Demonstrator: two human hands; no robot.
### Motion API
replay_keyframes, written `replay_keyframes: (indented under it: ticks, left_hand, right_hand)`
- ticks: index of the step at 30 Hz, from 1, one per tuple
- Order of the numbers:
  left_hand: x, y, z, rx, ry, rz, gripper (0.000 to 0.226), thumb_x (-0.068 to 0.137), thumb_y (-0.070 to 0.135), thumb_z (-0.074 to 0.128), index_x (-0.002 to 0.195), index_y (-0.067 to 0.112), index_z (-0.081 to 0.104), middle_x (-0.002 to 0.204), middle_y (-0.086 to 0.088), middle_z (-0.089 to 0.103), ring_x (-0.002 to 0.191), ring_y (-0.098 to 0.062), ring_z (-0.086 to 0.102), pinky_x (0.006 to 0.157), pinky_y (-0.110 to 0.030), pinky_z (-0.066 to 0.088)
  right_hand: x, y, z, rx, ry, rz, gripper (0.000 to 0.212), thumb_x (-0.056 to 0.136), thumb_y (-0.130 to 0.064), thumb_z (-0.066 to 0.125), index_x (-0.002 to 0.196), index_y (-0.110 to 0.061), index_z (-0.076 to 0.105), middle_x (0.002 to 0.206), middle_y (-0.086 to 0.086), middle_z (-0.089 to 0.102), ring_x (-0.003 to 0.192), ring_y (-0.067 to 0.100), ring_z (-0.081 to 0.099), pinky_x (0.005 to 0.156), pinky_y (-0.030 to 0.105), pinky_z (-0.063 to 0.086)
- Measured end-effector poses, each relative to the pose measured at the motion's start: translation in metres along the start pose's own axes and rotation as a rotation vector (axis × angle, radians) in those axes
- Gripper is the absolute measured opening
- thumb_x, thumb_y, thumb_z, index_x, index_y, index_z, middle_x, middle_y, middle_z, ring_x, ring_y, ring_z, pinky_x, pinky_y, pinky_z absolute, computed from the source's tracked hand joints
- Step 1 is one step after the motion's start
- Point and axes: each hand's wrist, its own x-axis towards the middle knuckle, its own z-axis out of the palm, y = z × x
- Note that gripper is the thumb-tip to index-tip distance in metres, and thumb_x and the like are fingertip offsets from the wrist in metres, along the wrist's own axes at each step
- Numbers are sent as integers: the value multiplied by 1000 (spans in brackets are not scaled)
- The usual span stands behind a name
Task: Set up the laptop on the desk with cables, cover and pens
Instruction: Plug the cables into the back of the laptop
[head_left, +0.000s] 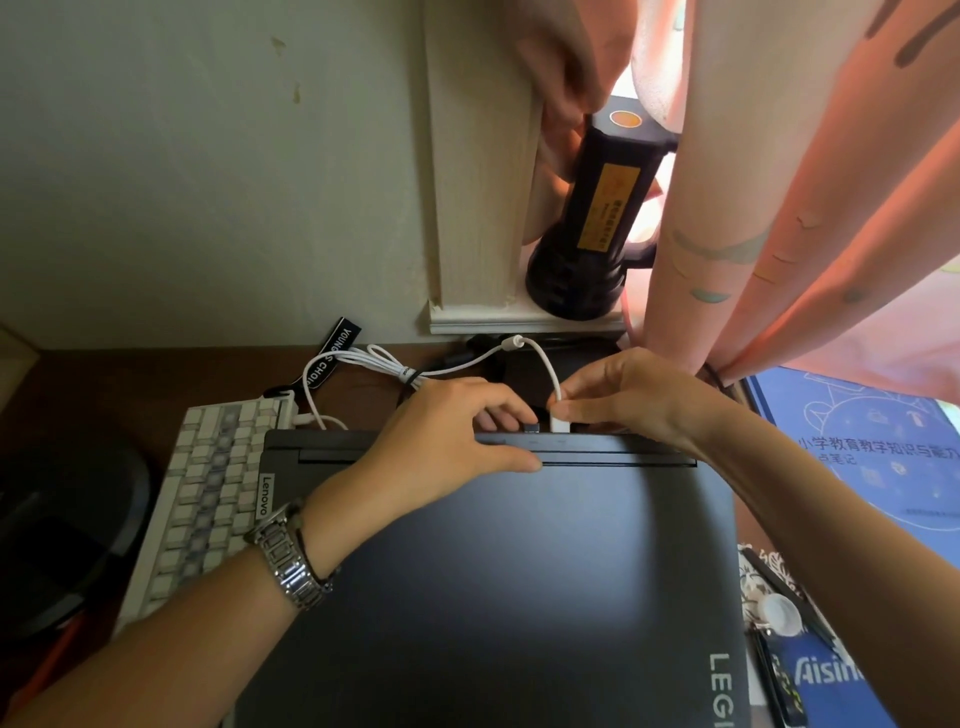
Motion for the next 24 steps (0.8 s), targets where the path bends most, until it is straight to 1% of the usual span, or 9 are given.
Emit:
replay_keyframes:
  ticks: [4,8,10,12,14,17,20,22,24]
  left_hand:
    - [0,-1,1,-7,-3,0,37,65,38,81,100,30,71,95,9,69,86,-4,64,78,-22,54]
    - [-1,-1,2,5,-4,4,38,67,39,79,102,30,70,97,10,68,88,-4,64,79,-26,54]
    - [-4,1,0,44,-10,27,37,70,40,77,105,31,69,98,12,66,89,-3,63,80,-24,53]
    - [-8,3,-8,81,-11,40,33,75,40,73,106,32,68,97,14,65,90,-1,62,80,-22,52]
    - [-11,-1,-23,98,10,27,29,78,39,69,106,32,68,96,14,66,89,0,62,78,-22,53]
    - [-15,-18,-56,142,65,-37,20,81,36,65,101,35,66,91,17,66,86,3,62,76,-19,50]
    - [-18,-41,-93,156,118,-138,13,82,32,66,93,38,66,89,17,66,83,1,61,71,-18,46]
    - [-21,-57,-111,210,99,-197,13,83,29,67,92,38,65,88,16,65,84,-3,61,75,-25,51]
    - [-24,-73,-121,282,57,-251,15,82,27,68,91,37,64,86,16,64,82,-5,61,80,-34,53]
  right_hand:
    - [-2,4,3,43,9,-15,18,77,-15,73,94,-8,74,96,18,74,80,17,64,76,20,54]
    - [-3,6,4,14,4,-55,12,77,-17,72,88,-13,73,86,7,75,77,11,67,77,19,53]
    - [-7,8,4,-126,66,-142,12,78,-22,73,88,-16,72,81,0,74,71,2,65,72,12,50]
    - [-15,9,3,-319,205,-270,15,76,-28,74,88,-20,68,74,-8,71,66,1,62,64,9,46]
    - [-22,4,1,-507,314,-382,18,76,-29,74,90,-24,66,74,-10,66,65,7,59,61,16,47]
    - [-24,-8,0,-730,404,-479,21,76,-25,74,95,-24,66,82,-8,62,68,11,53,58,27,44]
    - [-18,-20,4,-793,390,-534,21,78,-22,72,98,-25,65,84,-10,58,71,13,55,59,35,52]
    - [-12,-28,11,-787,356,-554,22,79,-21,70,101,-24,65,84,-11,55,71,14,59,60,39,55]
    - [-4,-34,18,-773,321,-576,25,79,-21,70,104,-23,65,84,-12,53,68,12,57,61,37,57]
